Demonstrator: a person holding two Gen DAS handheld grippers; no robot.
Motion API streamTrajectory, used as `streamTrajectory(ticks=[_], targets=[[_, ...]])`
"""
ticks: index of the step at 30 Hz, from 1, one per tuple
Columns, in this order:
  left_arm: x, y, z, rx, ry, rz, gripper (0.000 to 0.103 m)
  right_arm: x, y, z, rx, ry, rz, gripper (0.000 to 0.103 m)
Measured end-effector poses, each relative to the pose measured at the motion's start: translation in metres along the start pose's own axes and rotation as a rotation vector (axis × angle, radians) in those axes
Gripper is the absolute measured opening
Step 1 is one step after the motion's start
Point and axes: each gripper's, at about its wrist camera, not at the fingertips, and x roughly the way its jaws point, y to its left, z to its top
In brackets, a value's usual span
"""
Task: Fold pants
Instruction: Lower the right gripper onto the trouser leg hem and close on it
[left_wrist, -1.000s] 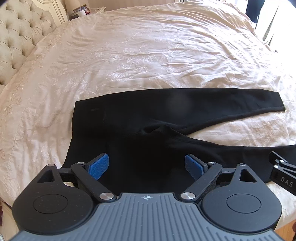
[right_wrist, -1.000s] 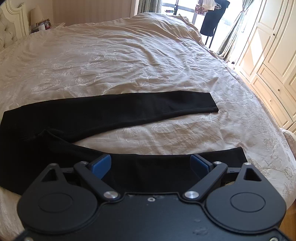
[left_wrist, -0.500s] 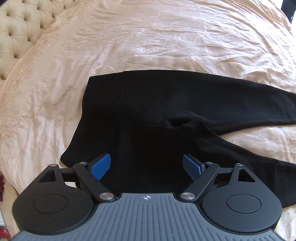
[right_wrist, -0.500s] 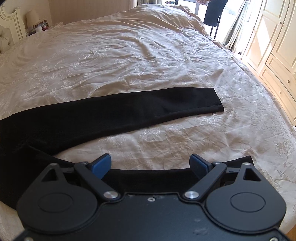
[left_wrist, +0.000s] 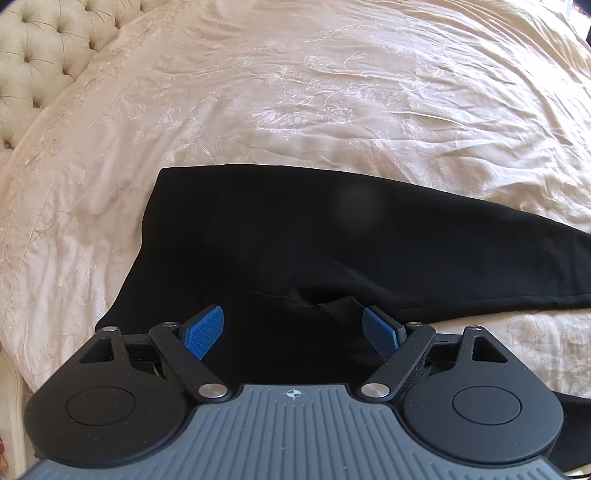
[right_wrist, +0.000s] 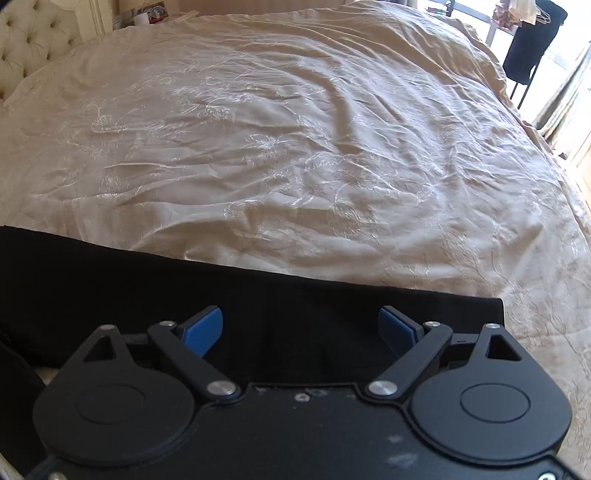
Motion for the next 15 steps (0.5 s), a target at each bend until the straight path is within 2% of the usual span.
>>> streamTrajectory(ticks=[4,6,9,12,15], targets=[[0.012,-0.001,0.003,-0.020,0.035,0.022,0.082,0.033,0.006,0.016,-0.113,0.030,0.062,0.094],[0.020,-0.001,0.006,-0.029,0.057,0.027,0.071,0.046,0.006,0.019,-0.158,0.036,0.088,0.094],[0.033,-0.003,0.012,-0.029,0.096,0.014,0.060,0.063,0.007,0.023,-0.213,0.033,0.102,0.094],[0.044,-0.007,0.019,-0.018,0.111,0.007,0.053,0.078,0.006,0.022,-0.262,0.065,0.138,0.094],[0.054,-0.011,0.029,0.010,0.110,0.015,0.052,0.093,0.007,0.016,-0.326,0.128,0.165,0.092]])
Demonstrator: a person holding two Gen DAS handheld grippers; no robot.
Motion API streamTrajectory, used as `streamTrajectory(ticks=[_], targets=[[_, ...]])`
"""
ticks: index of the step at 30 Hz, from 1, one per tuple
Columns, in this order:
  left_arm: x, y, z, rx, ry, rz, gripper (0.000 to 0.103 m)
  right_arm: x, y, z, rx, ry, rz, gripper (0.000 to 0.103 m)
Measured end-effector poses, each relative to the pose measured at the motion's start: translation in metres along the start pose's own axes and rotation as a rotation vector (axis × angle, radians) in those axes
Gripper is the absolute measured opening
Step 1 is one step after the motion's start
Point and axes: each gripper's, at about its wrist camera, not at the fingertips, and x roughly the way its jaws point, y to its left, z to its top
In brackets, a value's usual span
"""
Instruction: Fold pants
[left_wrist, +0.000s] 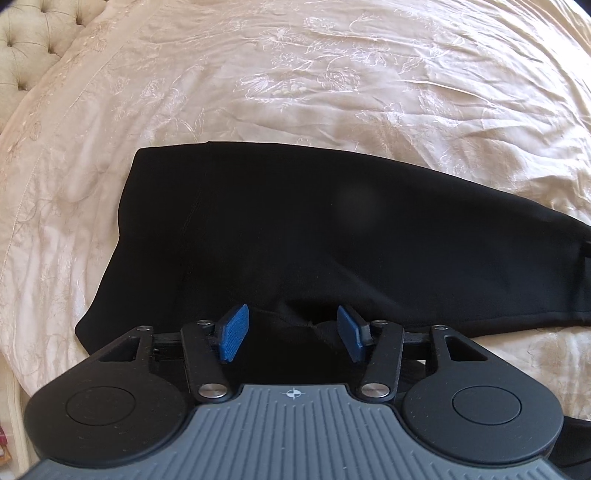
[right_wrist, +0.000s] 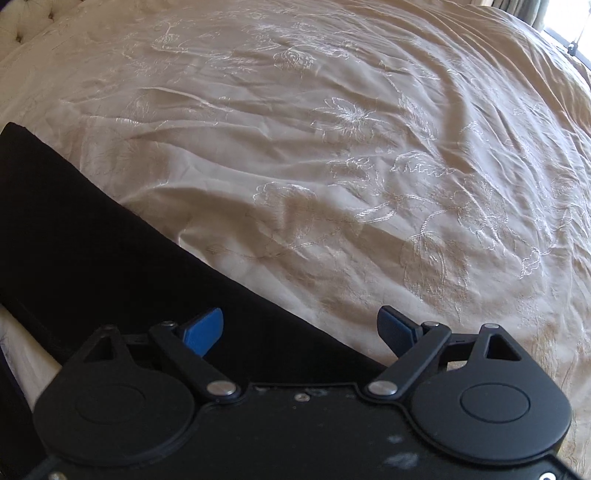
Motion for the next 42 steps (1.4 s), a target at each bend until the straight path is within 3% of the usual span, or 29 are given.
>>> streamTrajectory(ticks=[1,3,5,8,15,19,23,31,38,40,41,42], targets=[[0.003,-0.001,0.004,0.010,-0.004,0.003,0.052,0.002,0.001,-0.002,-0.011,0.012,0.019,0.085],[0.007,-0.003,0.013,0.028,-0.015,0.009,0.052,0.002,0.003,-0.007,-0.008,0.022,0.054,0.063],[0.011,-0.004,0.023,0.043,-0.029,0.002,0.052,-0.003,0.006,-0.010,0.013,0.021,0.054,0.027],[0.020,-0.006,0.040,0.056,-0.040,-0.021,0.052,-0.015,0.007,-0.017,0.044,0.003,0.056,0.014],[0.039,-0.012,0.088,0.059,-0.062,-0.088,0.053,-0.053,0.024,-0.037,0.107,-0.054,0.045,0.010],[0.050,-0.007,0.114,0.008,-0.052,-0.118,0.054,-0.071,0.044,-0.058,0.118,-0.056,0.043,0.009],[0.070,-0.006,0.132,-0.010,-0.002,-0.116,0.062,-0.083,0.060,-0.078,0.133,-0.051,0.050,0.009],[0.118,-0.005,0.138,-0.068,0.203,-0.106,0.066,-0.091,0.079,-0.090,0.170,-0.036,0.041,0.009],[0.123,-0.015,0.138,-0.036,0.220,-0.081,0.066,-0.091,0.083,-0.092,0.202,-0.042,0.023,0.009],[0.123,-0.017,0.136,-0.025,0.246,-0.084,0.049,-0.091,0.085,-0.093,0.201,-0.040,0.016,0.009],[0.121,-0.016,0.133,-0.027,0.254,-0.098,0.029,-0.092,0.086,-0.093,0.202,-0.040,0.010,0.009],[0.117,-0.014,0.128,-0.034,0.252,-0.120,0.016,-0.093,0.086,-0.093,0.206,-0.042,0.005,0.009]])
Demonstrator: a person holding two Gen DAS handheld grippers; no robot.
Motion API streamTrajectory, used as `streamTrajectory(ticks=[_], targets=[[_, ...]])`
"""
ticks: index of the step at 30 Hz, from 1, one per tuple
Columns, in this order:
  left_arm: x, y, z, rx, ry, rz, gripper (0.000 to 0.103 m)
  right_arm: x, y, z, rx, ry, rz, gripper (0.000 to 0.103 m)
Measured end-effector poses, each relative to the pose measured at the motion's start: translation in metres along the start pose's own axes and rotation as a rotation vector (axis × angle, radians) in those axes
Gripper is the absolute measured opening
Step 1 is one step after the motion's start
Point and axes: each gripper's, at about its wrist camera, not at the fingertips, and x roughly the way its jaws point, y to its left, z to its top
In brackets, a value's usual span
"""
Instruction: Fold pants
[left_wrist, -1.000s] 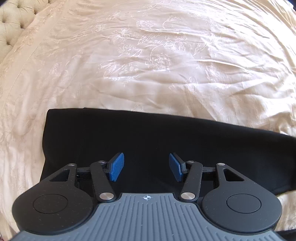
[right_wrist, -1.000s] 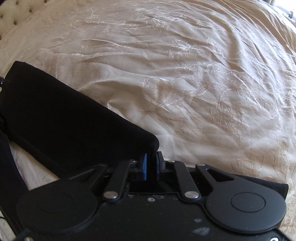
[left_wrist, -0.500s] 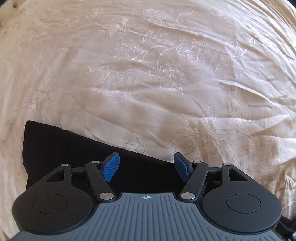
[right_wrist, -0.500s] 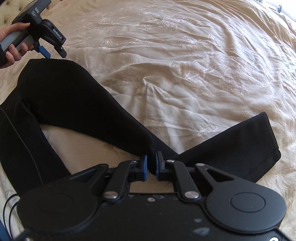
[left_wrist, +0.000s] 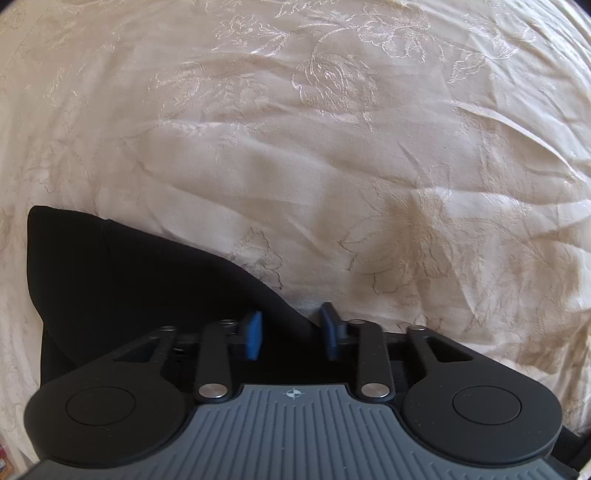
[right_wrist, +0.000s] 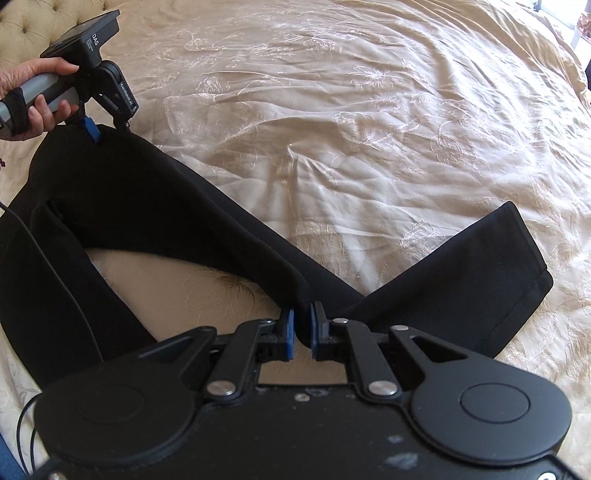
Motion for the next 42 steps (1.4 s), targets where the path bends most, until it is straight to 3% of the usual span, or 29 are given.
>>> streamTrajectory(ticks=[2,7,14,18,22,27,30,32,33,37,42], targets=[[-0.012,0.004,-0.016,-0.005,-0.039,-0.017,0.011,-0.004,0.000,-0.002,0.012,-0.005,-0.009,0.009],[-0.063,0.017,-0.075,0.040,-0.184,-0.029,0.010,-0.025,0.001,-0.012,0.049,-0.032,-0.031,0.009],[-0.115,0.050,-0.163,0.020,-0.287,-0.096,0.010,-0.063,0.015,-0.050,0.126,-0.051,-0.055,0.009],[-0.110,0.063,-0.215,0.019,-0.285,-0.091,0.010,-0.072,0.030,-0.079,0.175,-0.024,-0.066,0.009],[-0.079,0.074,-0.250,0.035,-0.222,-0.088,0.010,-0.063,0.046,-0.109,0.212,0.020,-0.076,0.009],[-0.031,0.079,-0.267,0.056,-0.141,-0.060,0.010,-0.046,0.063,-0.130,0.239,0.072,-0.092,0.010],[-0.020,0.077,-0.268,0.088,-0.145,-0.055,0.010,-0.057,0.067,-0.130,0.262,0.042,-0.108,0.018],[-0.020,0.075,-0.267,0.114,-0.157,-0.053,0.010,-0.067,0.068,-0.129,0.286,0.015,-0.127,0.031],[-0.020,0.073,-0.266,0.126,-0.159,-0.053,0.010,-0.072,0.069,-0.128,0.300,-0.005,-0.143,0.031],[-0.018,0.072,-0.260,0.144,-0.161,-0.071,0.010,-0.078,0.069,-0.118,0.342,-0.087,-0.254,0.035],[-0.017,0.076,-0.256,0.159,-0.153,-0.093,0.010,-0.059,0.063,-0.091,0.342,-0.104,-0.410,0.038]])
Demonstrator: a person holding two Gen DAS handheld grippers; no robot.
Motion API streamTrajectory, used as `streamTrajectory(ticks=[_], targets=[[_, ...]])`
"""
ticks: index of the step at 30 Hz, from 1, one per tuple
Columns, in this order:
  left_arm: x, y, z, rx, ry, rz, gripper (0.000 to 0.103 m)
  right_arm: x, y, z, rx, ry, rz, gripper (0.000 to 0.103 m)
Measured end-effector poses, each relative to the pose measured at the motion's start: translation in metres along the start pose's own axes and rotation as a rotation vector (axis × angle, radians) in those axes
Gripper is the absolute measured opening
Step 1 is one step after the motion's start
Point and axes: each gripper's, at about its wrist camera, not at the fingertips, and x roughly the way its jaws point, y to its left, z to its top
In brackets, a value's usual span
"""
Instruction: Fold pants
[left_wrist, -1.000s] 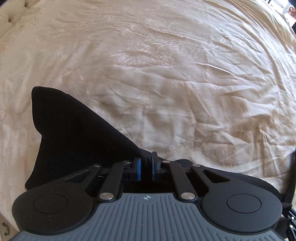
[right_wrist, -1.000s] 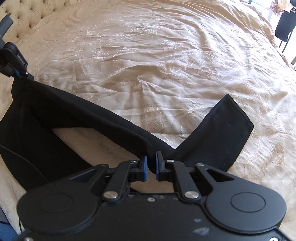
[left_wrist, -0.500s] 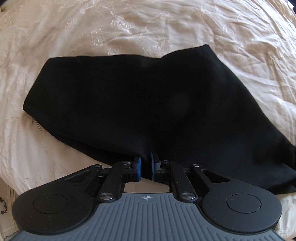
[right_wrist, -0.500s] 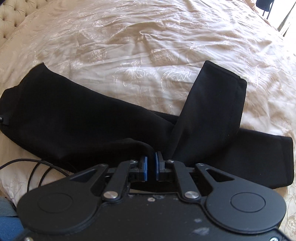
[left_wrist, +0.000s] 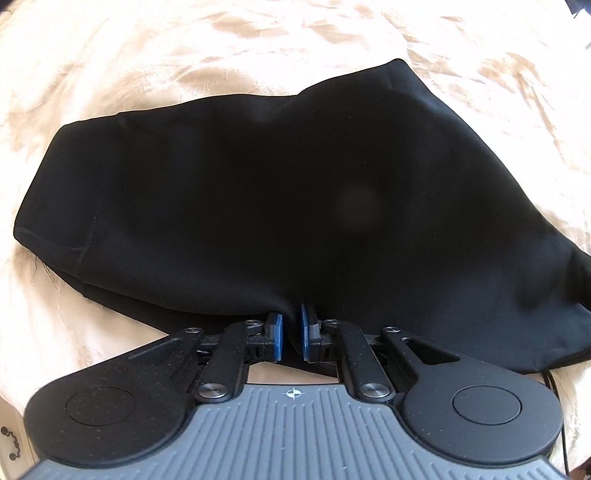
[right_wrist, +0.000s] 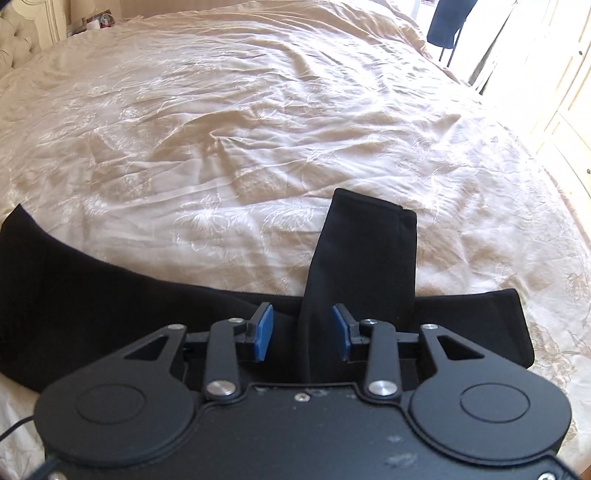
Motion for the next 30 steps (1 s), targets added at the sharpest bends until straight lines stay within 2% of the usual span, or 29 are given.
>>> streamTrajectory(ticks=[5,9,10,11,12,13,15,19,21,22,24,26,29,30], targets=[[0.001,0.003,0.000,0.007,0.008,-0.005,0.010,0.042,0.013,0.024,-0.018,0.000,-0.124,0.039],[-0.001,0.000,0.004,-0.007,0.011,0.017,0.010,0.090,0.017,0.038,-0.019,0.099,-0.201,0.039],[-0.001,-0.002,0.005,-0.017,0.010,0.024,0.010,0.099,0.016,0.039,-0.028,0.122,-0.218,0.037],[-0.001,-0.004,0.005,-0.027,0.010,0.030,0.010,0.109,0.014,0.040,-0.038,0.153,-0.236,0.031],[-0.002,-0.005,0.005,-0.035,0.009,0.035,0.010,0.113,0.011,0.041,-0.033,0.168,-0.228,0.028],[-0.003,-0.006,0.005,-0.045,0.007,0.039,0.010,0.112,0.005,0.043,-0.014,0.174,-0.209,0.003],[-0.005,-0.004,0.001,-0.067,0.005,0.043,0.010,0.098,-0.014,0.051,0.064,0.156,-0.152,0.003],[-0.008,-0.003,-0.001,-0.084,0.002,0.055,0.010,0.024,-0.076,0.060,0.279,-0.039,-0.052,0.003],[-0.009,-0.004,-0.003,-0.086,-0.003,0.061,0.011,-0.007,-0.114,0.050,0.385,-0.111,-0.045,0.003],[-0.009,-0.006,-0.005,-0.085,-0.007,0.067,0.011,-0.013,-0.132,0.040,0.430,-0.116,-0.060,0.003],[-0.011,-0.009,-0.007,-0.086,-0.015,0.075,0.013,-0.007,-0.161,0.011,0.501,-0.048,-0.095,0.004],[-0.014,-0.015,-0.010,-0.079,-0.022,0.087,0.013,0.014,-0.180,-0.019,0.559,0.062,-0.103,0.004],[-0.017,-0.024,-0.011,-0.055,-0.025,0.123,0.013,0.050,-0.185,-0.058,0.574,0.188,-0.092,0.004],[-0.016,-0.029,-0.010,-0.048,-0.027,0.137,0.013,0.052,-0.184,-0.065,0.576,0.189,-0.087,0.004]])
